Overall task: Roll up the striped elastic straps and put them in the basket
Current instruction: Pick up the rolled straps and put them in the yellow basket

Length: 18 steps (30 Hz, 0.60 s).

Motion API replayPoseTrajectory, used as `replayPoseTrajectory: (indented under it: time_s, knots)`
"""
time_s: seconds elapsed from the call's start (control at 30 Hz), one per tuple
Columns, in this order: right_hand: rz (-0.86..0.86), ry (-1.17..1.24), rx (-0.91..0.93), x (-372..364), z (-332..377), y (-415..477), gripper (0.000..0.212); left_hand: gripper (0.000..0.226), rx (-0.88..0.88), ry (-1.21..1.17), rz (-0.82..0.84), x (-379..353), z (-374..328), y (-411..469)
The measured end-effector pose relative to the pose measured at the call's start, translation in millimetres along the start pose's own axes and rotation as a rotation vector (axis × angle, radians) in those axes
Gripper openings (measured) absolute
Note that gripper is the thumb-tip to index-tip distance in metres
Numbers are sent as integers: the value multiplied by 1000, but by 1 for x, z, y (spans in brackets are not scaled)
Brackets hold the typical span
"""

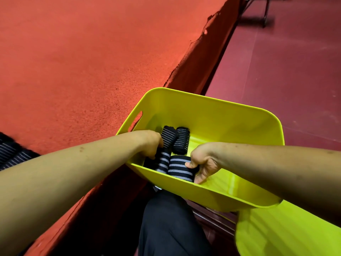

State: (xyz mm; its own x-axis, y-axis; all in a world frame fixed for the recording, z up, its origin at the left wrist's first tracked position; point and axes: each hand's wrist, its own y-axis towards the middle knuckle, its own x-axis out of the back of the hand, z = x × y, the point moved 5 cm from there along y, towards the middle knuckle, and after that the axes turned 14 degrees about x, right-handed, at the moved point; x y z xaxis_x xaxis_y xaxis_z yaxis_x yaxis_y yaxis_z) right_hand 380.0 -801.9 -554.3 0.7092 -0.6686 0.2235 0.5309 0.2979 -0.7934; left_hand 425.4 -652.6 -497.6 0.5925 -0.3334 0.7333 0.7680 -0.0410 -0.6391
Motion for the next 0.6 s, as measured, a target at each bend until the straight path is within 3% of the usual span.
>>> replayPoseTrajectory:
  time_s: [0.13, 0.23, 0.37, 0.47, 0.6]
  knots:
    - [-95, -296, 6, 8, 12, -14, 39, 56, -31, 16, -63, 9, 0, -10]
    - [-180, -462, 95, 23, 35, -37, 40, 42, -42, -298, -160, 38, 21, -34]
    - [-417, -138, 373, 48, 97, -69, 21, 14, -116, -1092, -198, 68, 82, -90]
    - [-500, 123, 615, 41, 159, -94, 5, 7, 11, -1259, -335, 55, 149, -124]
    - [-366, 222, 823, -30, 229, -105, 6, 8, 264, -1305, -357, -11, 234, -160]
